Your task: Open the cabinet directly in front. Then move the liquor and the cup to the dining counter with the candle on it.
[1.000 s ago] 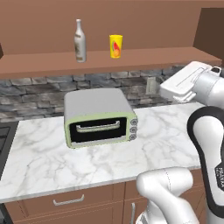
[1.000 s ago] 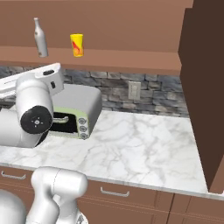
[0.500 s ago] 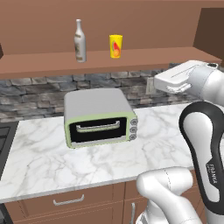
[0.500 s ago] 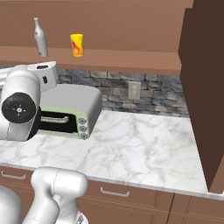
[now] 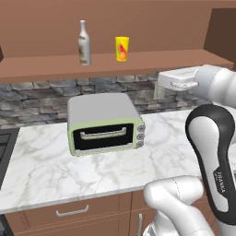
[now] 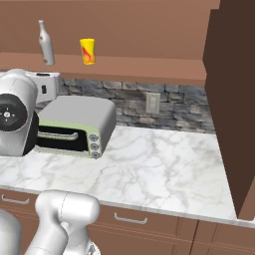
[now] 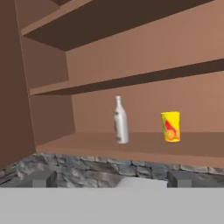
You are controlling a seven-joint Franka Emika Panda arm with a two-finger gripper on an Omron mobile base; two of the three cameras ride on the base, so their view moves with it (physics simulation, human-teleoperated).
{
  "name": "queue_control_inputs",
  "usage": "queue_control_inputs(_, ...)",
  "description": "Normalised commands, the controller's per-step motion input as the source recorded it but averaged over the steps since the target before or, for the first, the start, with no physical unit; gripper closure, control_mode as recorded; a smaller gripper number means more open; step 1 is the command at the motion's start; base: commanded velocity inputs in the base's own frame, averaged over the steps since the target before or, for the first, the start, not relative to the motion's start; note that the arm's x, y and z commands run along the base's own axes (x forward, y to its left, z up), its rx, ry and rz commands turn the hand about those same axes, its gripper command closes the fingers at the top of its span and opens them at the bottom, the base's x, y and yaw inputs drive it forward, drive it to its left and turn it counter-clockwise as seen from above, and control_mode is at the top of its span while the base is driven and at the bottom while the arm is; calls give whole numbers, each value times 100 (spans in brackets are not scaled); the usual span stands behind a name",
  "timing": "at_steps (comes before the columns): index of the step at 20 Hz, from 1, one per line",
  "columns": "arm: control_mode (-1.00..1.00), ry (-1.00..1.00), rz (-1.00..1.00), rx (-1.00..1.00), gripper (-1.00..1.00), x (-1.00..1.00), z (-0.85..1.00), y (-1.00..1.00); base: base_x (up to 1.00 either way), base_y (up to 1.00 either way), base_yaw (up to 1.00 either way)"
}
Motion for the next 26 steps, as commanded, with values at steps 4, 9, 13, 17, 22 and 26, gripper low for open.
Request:
queue_control_inputs(4,-100,-2,0,6,-100,0,0,10,0,0,0)
queue_control_inputs(9,-100,-2,0,1,-100,0,0,15,0,0,0)
queue_control_inputs(13,-100,0,-1,0,-100,3,1,30,0,0,0)
queue_control_inputs(17,-100,1,-3,-3,-100,7,11,30,0,0,0)
queue_control_inputs(22,-100,5,-3,-6,-100,7,15,29,0,0,0)
queue_control_inputs(26,-100,7,-4,-7,-100,10,13,29,0,0,0)
